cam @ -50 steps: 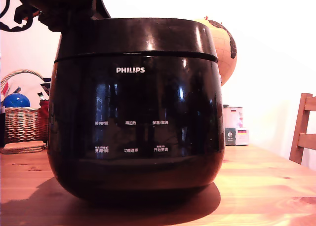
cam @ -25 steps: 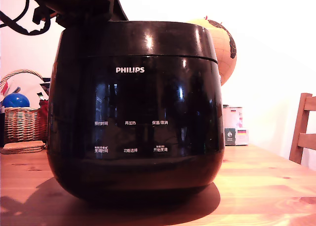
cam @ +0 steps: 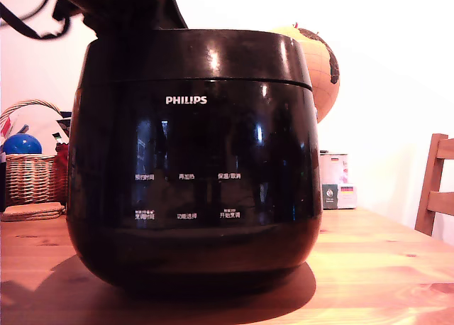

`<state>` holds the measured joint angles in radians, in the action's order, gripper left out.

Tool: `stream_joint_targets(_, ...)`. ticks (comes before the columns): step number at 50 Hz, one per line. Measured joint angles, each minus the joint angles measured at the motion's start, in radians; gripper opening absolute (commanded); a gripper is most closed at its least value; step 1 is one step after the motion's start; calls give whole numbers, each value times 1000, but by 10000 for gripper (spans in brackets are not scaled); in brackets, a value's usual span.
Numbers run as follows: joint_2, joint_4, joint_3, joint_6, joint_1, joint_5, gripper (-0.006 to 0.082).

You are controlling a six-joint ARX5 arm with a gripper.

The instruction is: Close the rice cooker by pressing the lid down with medium force

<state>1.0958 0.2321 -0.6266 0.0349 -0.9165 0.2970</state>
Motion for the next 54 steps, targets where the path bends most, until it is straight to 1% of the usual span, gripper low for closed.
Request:
stream_joint_targets(8,-56,-32,-1,-33,45,0,-21)
stream_joint_targets(9,-69,-39,-2,-64,53,1,-21)
stream_joint_targets(10,-81,-43,-5,-64,61,3,-21)
stream_joint_targets(11,-94,-47,-8,-64,71,5,-21)
stream_joint_targets(12,-107,-48,-12,-89,80,9,-21)
stream_joint_targets(20,-205,-54,-51,-118,172,19,-21)
stream_joint_targets(26,-256,-82,-58,-137,264,21,-21)
stream_joint_targets(35,-270,-134,-58,-144,438,16,-21)
stream_joint_targets(43,-271,-146,-58,-144,595,-34,-21)
stream_joint_targets(49,-273,-145,-58,-144,684,-41,-21)
stream_joint_targets(54,-278,-143,-58,-144,731,-42,-21)
